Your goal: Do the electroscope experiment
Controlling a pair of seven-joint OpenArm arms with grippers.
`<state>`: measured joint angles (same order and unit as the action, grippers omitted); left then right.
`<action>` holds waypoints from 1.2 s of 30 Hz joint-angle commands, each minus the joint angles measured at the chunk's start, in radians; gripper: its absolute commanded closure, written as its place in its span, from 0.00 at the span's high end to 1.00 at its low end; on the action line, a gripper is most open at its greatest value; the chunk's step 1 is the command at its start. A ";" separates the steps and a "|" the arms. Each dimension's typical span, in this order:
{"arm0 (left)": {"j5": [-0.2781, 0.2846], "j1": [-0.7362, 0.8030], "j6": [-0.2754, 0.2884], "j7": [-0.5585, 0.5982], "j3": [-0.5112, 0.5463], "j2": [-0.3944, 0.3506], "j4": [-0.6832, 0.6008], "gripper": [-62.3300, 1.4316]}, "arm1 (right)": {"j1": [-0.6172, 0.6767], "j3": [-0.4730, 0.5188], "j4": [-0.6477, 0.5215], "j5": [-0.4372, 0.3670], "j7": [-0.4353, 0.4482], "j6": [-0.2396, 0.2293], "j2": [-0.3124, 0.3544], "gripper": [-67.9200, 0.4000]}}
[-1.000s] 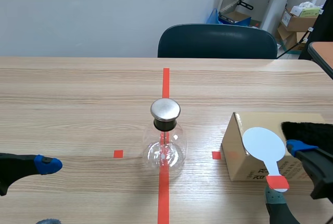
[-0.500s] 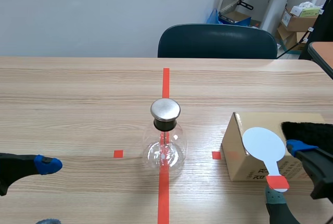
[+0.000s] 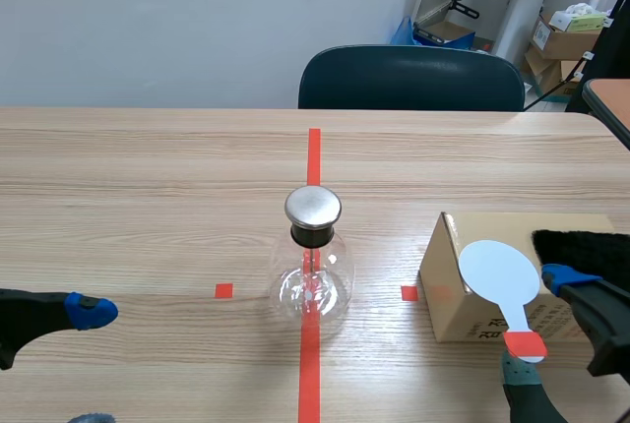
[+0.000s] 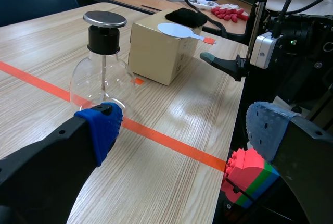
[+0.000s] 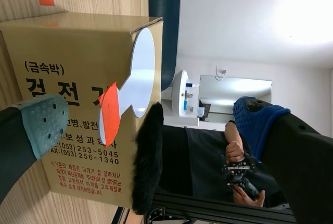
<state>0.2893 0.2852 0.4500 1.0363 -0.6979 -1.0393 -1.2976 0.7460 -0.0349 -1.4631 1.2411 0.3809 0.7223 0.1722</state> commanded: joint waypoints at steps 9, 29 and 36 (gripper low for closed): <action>0.018 0.003 0.002 0.010 0.004 -0.015 -0.013 0.83 | 0.029 0.002 -0.015 -0.077 0.014 0.061 0.005 1.00; 0.348 0.003 -0.021 -0.076 0.190 -0.026 -0.013 0.83 | 0.373 0.002 -0.396 -0.809 0.189 -0.322 0.049 1.00; 0.373 0.003 -0.021 -0.260 0.348 0.096 -0.013 0.83 | 0.286 0.004 -0.540 -1.081 0.052 -0.436 0.174 1.00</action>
<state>0.6590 0.2855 0.4221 0.7685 -0.3584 -0.9592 -1.2976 1.0573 -0.0357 -2.0010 0.1635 0.4301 0.2901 0.3275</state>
